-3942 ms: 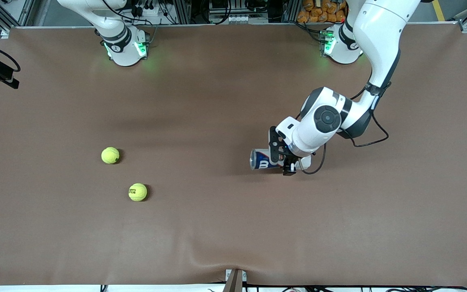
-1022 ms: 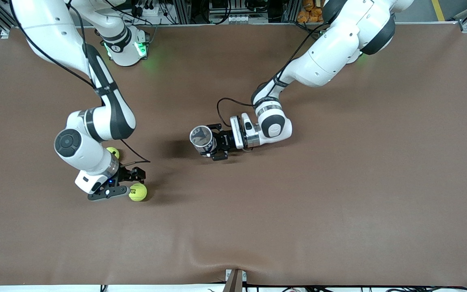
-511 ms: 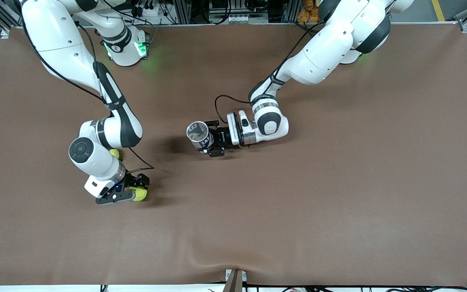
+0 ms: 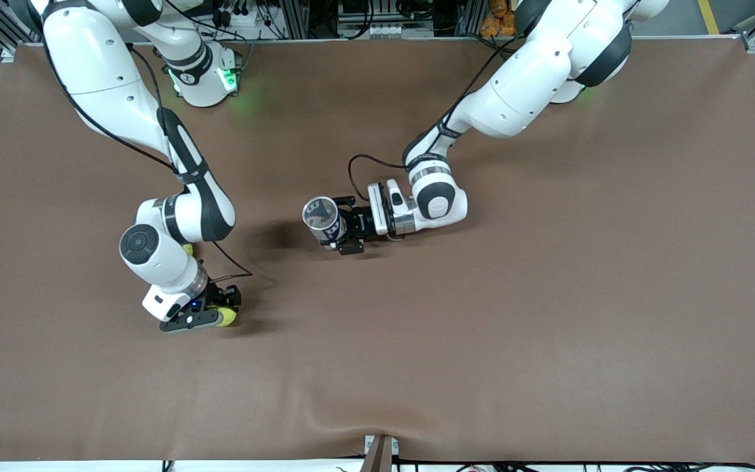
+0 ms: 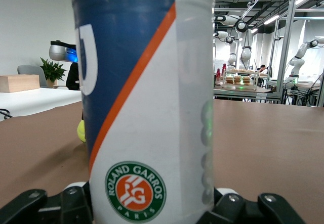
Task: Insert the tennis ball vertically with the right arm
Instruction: 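Hold the can upright while the right gripper reaches the nearer tennis ball, then grasp the tennis ball with the right gripper and carry it to the can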
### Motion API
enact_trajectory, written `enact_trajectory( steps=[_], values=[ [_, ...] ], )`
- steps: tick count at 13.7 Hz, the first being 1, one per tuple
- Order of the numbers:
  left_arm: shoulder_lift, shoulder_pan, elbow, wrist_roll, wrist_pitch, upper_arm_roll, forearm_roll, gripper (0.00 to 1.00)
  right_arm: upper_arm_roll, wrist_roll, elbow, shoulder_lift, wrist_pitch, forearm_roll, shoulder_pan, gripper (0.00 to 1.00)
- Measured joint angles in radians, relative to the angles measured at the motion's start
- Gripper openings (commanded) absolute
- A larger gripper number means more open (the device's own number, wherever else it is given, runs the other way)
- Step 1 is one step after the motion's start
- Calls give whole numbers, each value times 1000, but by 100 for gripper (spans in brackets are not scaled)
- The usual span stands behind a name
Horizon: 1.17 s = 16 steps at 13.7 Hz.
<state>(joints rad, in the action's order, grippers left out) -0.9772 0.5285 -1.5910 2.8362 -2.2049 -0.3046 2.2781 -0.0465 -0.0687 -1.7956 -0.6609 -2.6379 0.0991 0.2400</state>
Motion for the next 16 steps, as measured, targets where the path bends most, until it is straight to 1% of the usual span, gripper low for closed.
enact_trajectory(
  steps=[3, 7, 12, 16],
  values=[
    [0, 0, 0, 7, 1, 0, 0, 65, 1, 0, 25, 7, -14, 0, 1, 0],
    [-1, 1, 0, 11, 4, 2, 0, 65, 1, 0, 46, 79, 11, 0, 7, 0],
    [-1, 1, 0, 11, 5, 3, 0, 65, -10, 11, 51, 170, 178, 3, 3, 0],
    [-1, 1, 0, 11, 6, 3, 0, 65, -4, 128, 74, 241, 331, 4, 7, 0]
  ],
)
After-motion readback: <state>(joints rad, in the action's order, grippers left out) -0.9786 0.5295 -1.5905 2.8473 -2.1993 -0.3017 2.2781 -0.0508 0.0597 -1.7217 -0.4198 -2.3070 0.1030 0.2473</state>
